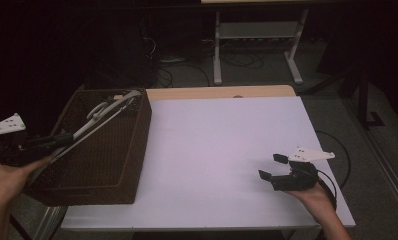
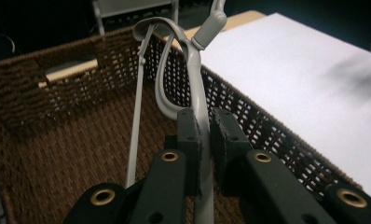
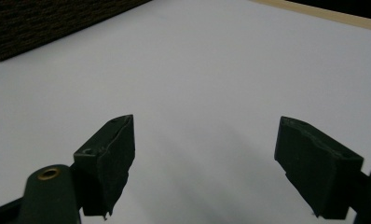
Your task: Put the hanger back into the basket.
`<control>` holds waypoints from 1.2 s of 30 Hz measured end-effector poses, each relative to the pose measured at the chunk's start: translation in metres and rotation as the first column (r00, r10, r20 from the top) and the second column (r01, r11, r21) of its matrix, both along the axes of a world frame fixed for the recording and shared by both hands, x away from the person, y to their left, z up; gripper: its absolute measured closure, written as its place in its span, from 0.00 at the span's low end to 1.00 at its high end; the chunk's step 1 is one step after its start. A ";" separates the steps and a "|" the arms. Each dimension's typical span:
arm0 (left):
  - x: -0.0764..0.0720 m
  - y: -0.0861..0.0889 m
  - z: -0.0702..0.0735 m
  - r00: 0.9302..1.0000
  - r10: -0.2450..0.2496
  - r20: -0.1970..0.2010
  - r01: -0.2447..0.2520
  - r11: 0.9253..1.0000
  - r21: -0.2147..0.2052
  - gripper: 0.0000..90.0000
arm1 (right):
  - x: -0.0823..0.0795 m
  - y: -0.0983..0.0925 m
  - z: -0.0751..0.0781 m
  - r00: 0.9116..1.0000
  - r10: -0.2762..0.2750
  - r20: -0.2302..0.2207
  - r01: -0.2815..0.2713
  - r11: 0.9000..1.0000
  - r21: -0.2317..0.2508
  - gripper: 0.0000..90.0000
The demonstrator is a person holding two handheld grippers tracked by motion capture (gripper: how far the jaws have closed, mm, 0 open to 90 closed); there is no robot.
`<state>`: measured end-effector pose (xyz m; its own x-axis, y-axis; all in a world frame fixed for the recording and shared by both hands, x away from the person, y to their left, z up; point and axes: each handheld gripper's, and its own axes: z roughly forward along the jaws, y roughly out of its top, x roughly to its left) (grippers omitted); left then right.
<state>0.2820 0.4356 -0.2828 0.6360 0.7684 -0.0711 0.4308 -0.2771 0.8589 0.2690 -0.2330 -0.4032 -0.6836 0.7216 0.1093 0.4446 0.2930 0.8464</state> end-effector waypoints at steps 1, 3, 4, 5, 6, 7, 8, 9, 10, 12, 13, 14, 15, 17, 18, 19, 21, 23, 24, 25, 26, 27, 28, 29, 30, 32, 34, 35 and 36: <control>0.001 0.000 -0.001 1.000 0.003 -0.005 -0.003 1.000 0.005 0.92 | 0.000 0.000 0.000 1.000 -0.001 0.001 0.001 1.000 0.000 0.22; 0.004 0.000 -0.004 1.000 0.004 -0.021 -0.003 1.000 0.014 0.92 | 0.000 0.000 0.000 1.000 -0.002 0.000 0.002 1.000 0.000 0.22; 0.005 -0.001 -0.006 1.000 0.005 -0.028 -0.005 1.000 0.018 0.92 | 0.000 0.000 0.000 1.000 -0.002 0.000 0.002 1.000 0.000 0.22; 0.007 -0.001 -0.008 0.999 0.005 -0.036 -0.005 1.000 0.021 0.92 | 0.000 0.000 0.000 1.000 -0.002 0.000 0.002 1.000 0.000 0.22; 0.008 -0.001 -0.009 0.999 0.002 -0.046 -0.001 1.000 0.021 0.92 | 0.000 0.000 0.000 1.000 -0.003 0.000 0.003 1.000 -0.001 0.22; 0.010 -0.001 -0.011 0.998 -0.003 -0.056 0.004 1.000 0.027 0.92 | 0.000 0.000 0.000 1.000 -0.002 0.001 0.002 1.000 -0.001 0.22; 0.011 -0.002 -0.012 0.998 -0.004 -0.061 0.006 0.999 0.031 0.92 | 0.000 0.000 0.000 1.000 -0.002 0.003 0.002 1.000 -0.002 0.22; 0.013 -0.003 -0.013 0.998 -0.002 -0.066 0.004 0.999 0.033 0.92 | 0.000 0.000 0.000 1.000 -0.002 0.003 0.002 1.000 -0.003 0.22; 0.014 -0.003 -0.015 0.997 -0.001 -0.074 0.003 0.999 0.035 0.92 | 0.000 0.000 0.000 1.000 -0.002 0.002 0.002 1.000 -0.002 0.22; 0.017 -0.005 -0.017 0.997 -0.002 -0.083 0.005 0.999 0.040 0.92 | -0.001 0.000 0.001 1.000 -0.002 0.004 0.002 1.000 -0.003 0.22; 0.018 -0.005 -0.018 0.996 -0.005 -0.091 0.008 0.999 0.041 0.92 | -0.001 0.000 0.001 1.000 -0.003 0.006 0.003 1.000 -0.003 0.22; 0.019 -0.006 -0.021 0.995 -0.007 -0.101 0.011 0.999 0.036 0.92 | -0.001 0.000 0.001 1.000 -0.003 0.006 0.003 1.000 -0.001 0.22; 0.020 -0.006 -0.022 0.994 -0.012 -0.105 0.016 0.999 0.044 0.92 | -0.001 -0.001 0.001 1.000 -0.004 0.006 0.004 1.000 -0.002 0.22; 0.022 -0.007 -0.025 0.993 -0.009 -0.116 0.016 0.998 0.055 0.92 | -0.001 -0.001 0.001 1.000 -0.005 0.007 0.005 1.000 -0.001 0.22; 0.023 -0.007 -0.026 0.993 -0.006 -0.119 0.013 0.998 0.058 0.91 | -0.001 -0.001 0.001 1.000 -0.005 0.006 0.005 1.000 -0.001 0.22; 0.023 -0.007 -0.028 0.993 -0.002 -0.117 0.010 0.998 0.064 0.91 | -0.001 -0.001 0.001 1.000 -0.007 0.005 0.007 1.000 -0.001 0.22; 0.024 -0.006 -0.030 0.993 0.000 -0.116 0.008 0.998 0.066 0.90 | -0.001 -0.001 0.001 1.000 -0.005 0.006 0.005 1.000 -0.001 0.22; 0.025 -0.003 -0.031 0.994 0.004 -0.109 0.001 0.999 0.050 0.89 | -0.001 -0.001 0.001 1.000 -0.005 0.007 0.005 1.000 -0.001 0.22; 0.025 -0.003 -0.030 0.994 0.007 -0.106 -0.002 0.999 0.043 0.84 | -0.001 -0.001 0.001 1.000 -0.006 0.007 0.006 1.000 0.000 0.22; 0.024 -0.002 -0.030 0.995 0.014 -0.099 -0.010 0.999 0.042 0.78 | -0.001 -0.001 0.001 1.000 -0.006 0.006 0.006 1.000 0.001 0.22; 0.024 -0.002 -0.029 0.995 0.009 -0.096 -0.005 0.999 0.034 0.76 | -0.001 -0.001 0.001 1.000 -0.007 0.007 0.007 1.000 0.001 0.21; 0.024 -0.002 -0.028 0.996 0.005 -0.093 -0.002 0.999 0.032 0.74 | -0.001 -0.001 0.001 1.000 -0.007 0.008 0.007 1.000 0.001 0.22; 0.023 -0.002 -0.028 0.996 0.011 -0.084 -0.008 1.000 0.027 0.69 | -0.001 -0.001 0.002 1.000 -0.008 0.008 0.008 1.000 0.002 0.21; 0.023 -0.003 -0.027 0.996 0.011 -0.084 -0.009 1.000 0.020 0.67 | -0.001 -0.001 0.002 1.000 -0.008 0.009 0.008 1.000 0.002 0.21; 0.022 -0.003 -0.026 0.997 0.007 -0.078 -0.006 1.000 0.011 0.64 | -0.001 -0.001 0.002 1.000 -0.007 0.011 0.007 1.000 0.001 0.21; 0.021 -0.005 -0.023 0.998 0.008 -0.067 -0.009 1.000 -0.007 0.55 | -0.001 -0.001 0.003 1.000 -0.007 0.011 0.007 1.000 0.001 0.21; 0.020 -0.009 -0.020 0.999 0.005 -0.051 -0.007 0.999 -0.033 0.47 | -0.001 0.000 0.005 1.000 -0.005 0.017 0.005 1.000 0.003 0.20; 0.020 -0.011 -0.018 0.999 -0.001 -0.043 -0.001 0.999 -0.041 0.44 | -0.001 0.000 0.006 1.000 -0.004 0.021 0.004 1.000 0.005 0.20; 0.020 -0.015 -0.016 1.000 -0.004 -0.031 0.002 0.999 -0.053 0.42 | 0.000 0.000 0.008 1.000 -0.004 0.024 0.004 1.000 0.005 0.20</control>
